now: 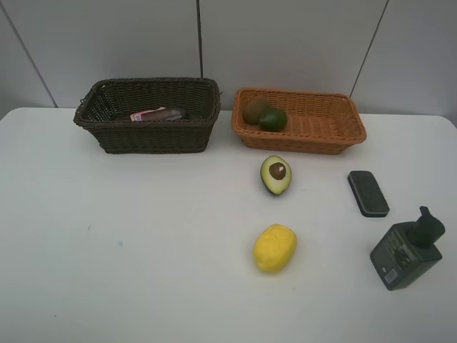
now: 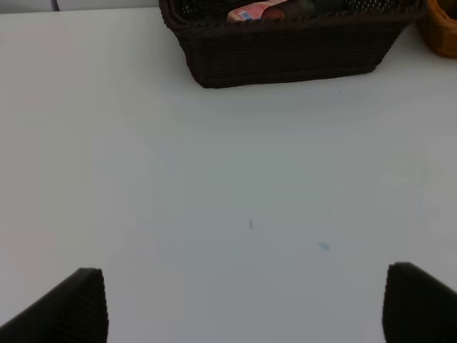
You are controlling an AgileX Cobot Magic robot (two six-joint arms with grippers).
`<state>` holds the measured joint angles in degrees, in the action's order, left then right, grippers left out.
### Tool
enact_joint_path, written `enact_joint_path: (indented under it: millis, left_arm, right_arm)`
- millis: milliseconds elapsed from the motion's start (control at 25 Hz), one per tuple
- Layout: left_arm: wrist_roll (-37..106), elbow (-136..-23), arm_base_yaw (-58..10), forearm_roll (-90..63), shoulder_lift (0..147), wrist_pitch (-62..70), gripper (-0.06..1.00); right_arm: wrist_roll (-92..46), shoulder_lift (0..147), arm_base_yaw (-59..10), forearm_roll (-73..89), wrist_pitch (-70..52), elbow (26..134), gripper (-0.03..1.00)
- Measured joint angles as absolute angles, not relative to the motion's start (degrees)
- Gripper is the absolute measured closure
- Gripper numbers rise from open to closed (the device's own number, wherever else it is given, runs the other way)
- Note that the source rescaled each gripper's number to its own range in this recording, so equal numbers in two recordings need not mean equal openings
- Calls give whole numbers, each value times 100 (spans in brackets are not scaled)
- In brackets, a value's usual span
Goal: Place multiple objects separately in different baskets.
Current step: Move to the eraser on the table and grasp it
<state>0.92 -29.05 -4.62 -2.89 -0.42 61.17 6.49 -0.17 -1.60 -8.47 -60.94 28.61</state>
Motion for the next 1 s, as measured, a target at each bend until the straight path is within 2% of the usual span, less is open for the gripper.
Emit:
enact_joint_path:
  millis: [560, 760, 1000]
  left_arm:
    - [92, -2905, -467, -289, -42, 6117, -5]
    - [92, -2905, -467, -289, -42, 6112, -5]
    - [92, -2905, -467, -289, -42, 6106, -5]
  right_arm:
    - [649, 127, -160, -900, -6077, 2931, -3]
    - [649, 1473, -160, -978, -5859, 3373, -3]
    - [649, 4323, -160, -978, -5707, 3999, -3]
